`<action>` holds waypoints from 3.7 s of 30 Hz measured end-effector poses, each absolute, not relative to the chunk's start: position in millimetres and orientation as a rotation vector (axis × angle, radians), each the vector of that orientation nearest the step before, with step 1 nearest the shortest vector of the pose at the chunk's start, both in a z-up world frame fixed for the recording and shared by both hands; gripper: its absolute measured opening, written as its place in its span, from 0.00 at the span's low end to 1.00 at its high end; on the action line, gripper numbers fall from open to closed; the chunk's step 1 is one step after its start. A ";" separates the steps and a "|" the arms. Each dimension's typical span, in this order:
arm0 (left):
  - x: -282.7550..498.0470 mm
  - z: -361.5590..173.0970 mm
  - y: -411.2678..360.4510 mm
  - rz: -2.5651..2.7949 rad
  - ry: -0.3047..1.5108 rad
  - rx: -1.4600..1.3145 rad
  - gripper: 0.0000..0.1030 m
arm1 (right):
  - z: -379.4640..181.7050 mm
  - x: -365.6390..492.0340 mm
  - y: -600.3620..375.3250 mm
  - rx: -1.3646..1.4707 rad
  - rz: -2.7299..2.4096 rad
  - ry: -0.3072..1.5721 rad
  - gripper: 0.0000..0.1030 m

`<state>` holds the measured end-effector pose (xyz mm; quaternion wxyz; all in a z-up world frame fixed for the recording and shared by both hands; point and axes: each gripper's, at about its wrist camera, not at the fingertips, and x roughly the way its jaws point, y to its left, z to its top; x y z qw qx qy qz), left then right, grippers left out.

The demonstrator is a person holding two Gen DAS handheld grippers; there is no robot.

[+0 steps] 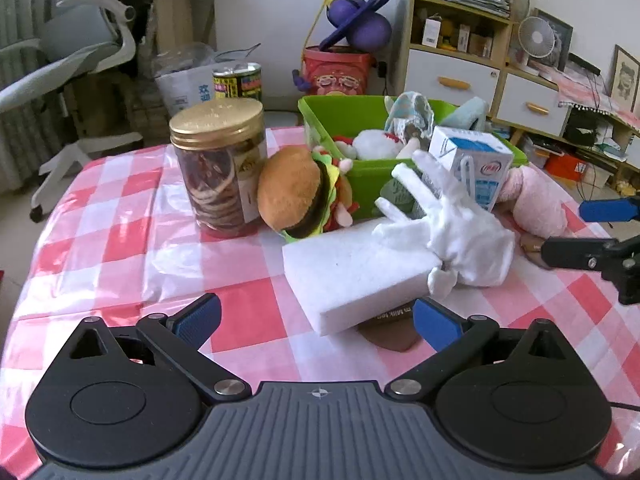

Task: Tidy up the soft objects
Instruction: 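Withdraw both tools from the tray toward the white glove, then grasp the white sponge block with the left tool while the right tool grasps the white glove, then lift sponge block and white glove toward the green tray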

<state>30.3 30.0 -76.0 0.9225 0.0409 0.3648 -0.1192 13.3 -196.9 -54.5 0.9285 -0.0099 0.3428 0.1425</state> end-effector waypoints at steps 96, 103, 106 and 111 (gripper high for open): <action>26.0 -9.2 46.2 -0.305 0.721 -0.130 0.41 | 8.2 17.2 -229.9 0.410 0.344 0.782 0.00; 45.5 4.3 27.0 -0.263 0.689 -0.050 0.41 | 22.7 33.0 -256.0 0.466 0.270 0.734 0.00; 64.0 11.0 14.4 -0.242 0.679 0.001 0.41 | 28.5 48.0 -266.1 0.481 0.233 0.718 0.00; 102.6 14.5 -20.1 -0.201 0.667 0.174 0.41 | 34.2 77.7 -272.7 0.457 0.195 0.694 0.00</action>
